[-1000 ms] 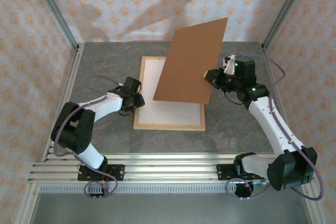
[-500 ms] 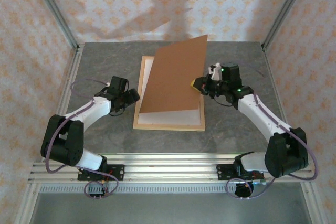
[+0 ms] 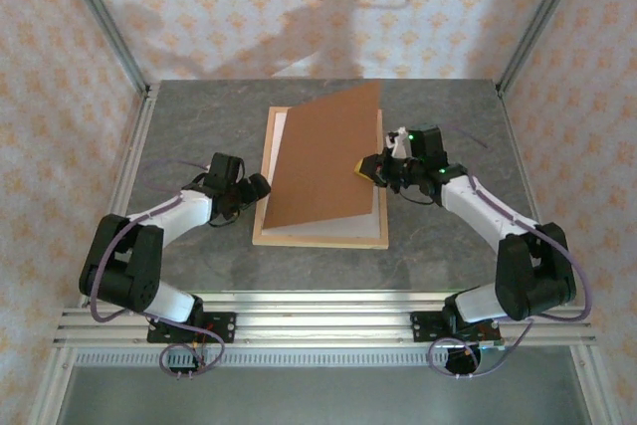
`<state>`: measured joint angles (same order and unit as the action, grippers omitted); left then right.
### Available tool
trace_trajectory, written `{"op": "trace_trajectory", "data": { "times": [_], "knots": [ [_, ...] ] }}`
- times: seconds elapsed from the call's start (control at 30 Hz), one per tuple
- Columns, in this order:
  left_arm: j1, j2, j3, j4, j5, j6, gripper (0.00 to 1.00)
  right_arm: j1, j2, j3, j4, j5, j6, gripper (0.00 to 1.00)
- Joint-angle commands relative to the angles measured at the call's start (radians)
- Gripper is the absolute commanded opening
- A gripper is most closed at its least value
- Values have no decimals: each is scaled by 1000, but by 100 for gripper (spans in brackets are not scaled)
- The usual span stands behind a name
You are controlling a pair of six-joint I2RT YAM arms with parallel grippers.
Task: Put the photo into the frame
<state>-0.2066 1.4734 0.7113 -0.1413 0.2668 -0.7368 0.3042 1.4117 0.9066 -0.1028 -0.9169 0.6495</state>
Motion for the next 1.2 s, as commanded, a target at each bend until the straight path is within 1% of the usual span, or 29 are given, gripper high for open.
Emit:
{"op": "trace_trajectory", "data": {
  "times": [0.0, 0.4, 0.63, 0.83, 1.17],
  "knots": [
    [12, 26, -15, 56, 39, -20, 89, 1, 12, -2, 66, -61, -62, 0],
    [12, 48, -29, 100, 76, -30, 89, 0, 68, 6, -18, -58, -120, 0],
    [12, 66, -32, 125, 96, -34, 89, -2, 107, 29, -87, -39, -189, 0],
    [13, 79, -33, 149, 127, -41, 87, -7, 145, 28, -72, -35, -216, 0],
    [-5, 97, -42, 191, 158, -70, 86, -9, 199, -13, -31, -2, -196, 0]
  ]
}}
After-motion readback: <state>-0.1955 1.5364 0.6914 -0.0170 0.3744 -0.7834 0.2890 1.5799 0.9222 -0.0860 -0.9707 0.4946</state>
